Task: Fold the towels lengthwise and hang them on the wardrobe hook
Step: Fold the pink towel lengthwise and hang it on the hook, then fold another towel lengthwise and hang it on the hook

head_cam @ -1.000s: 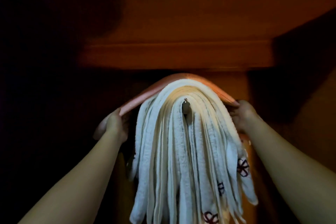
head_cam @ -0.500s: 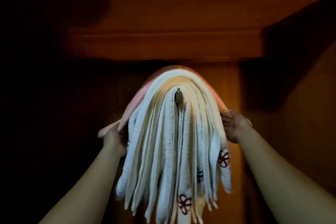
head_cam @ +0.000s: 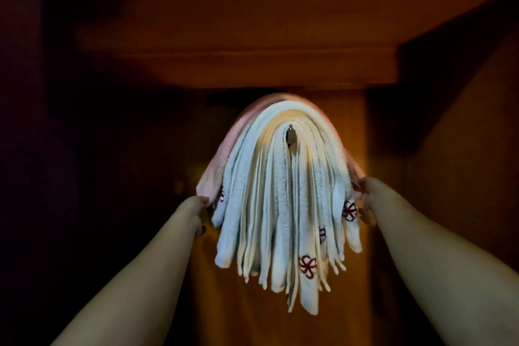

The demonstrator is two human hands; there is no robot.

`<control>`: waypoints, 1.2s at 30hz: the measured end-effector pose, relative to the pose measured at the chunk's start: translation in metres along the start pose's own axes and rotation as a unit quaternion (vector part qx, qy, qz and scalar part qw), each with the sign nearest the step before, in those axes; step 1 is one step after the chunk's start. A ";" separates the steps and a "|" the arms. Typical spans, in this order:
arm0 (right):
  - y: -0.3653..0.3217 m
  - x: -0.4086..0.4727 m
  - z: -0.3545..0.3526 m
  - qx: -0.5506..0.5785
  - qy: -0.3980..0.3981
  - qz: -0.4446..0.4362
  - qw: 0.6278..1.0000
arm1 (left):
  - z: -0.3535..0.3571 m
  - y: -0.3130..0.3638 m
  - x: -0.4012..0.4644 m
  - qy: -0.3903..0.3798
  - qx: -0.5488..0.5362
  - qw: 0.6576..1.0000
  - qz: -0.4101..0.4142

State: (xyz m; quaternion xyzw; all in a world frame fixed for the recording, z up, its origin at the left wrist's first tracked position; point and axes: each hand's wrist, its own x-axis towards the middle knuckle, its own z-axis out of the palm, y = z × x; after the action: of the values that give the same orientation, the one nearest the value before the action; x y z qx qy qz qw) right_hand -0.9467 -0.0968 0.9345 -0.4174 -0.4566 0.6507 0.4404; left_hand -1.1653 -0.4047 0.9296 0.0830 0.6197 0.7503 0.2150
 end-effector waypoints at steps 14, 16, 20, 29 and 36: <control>0.052 -0.221 -0.067 -0.387 0.069 -0.252 0.884 | -0.077 -0.056 -0.100 -0.116 0.233 0.948 0.182; 0.073 -0.250 -0.083 -0.445 0.048 -0.274 0.852 | -0.078 -0.076 -0.115 -0.141 0.270 0.926 0.225; 0.123 -0.308 -0.139 -0.558 0.012 -0.284 0.779 | -0.073 -0.132 -0.159 -0.235 0.357 0.870 0.247; 0.246 -0.406 -0.302 -0.618 0.039 -0.190 0.762 | -0.034 -0.279 -0.272 -0.473 0.454 0.712 0.251; 0.334 -0.460 -0.456 -0.614 0.103 -0.046 0.781 | 0.048 -0.396 -0.369 -0.584 0.494 0.586 0.266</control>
State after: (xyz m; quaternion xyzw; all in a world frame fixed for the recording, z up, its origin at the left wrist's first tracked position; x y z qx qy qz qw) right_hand -0.4585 -0.4978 0.5707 -0.6427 -0.7298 0.1645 0.1649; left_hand -0.7294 -0.4635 0.6105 0.7583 0.5862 0.1424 0.2472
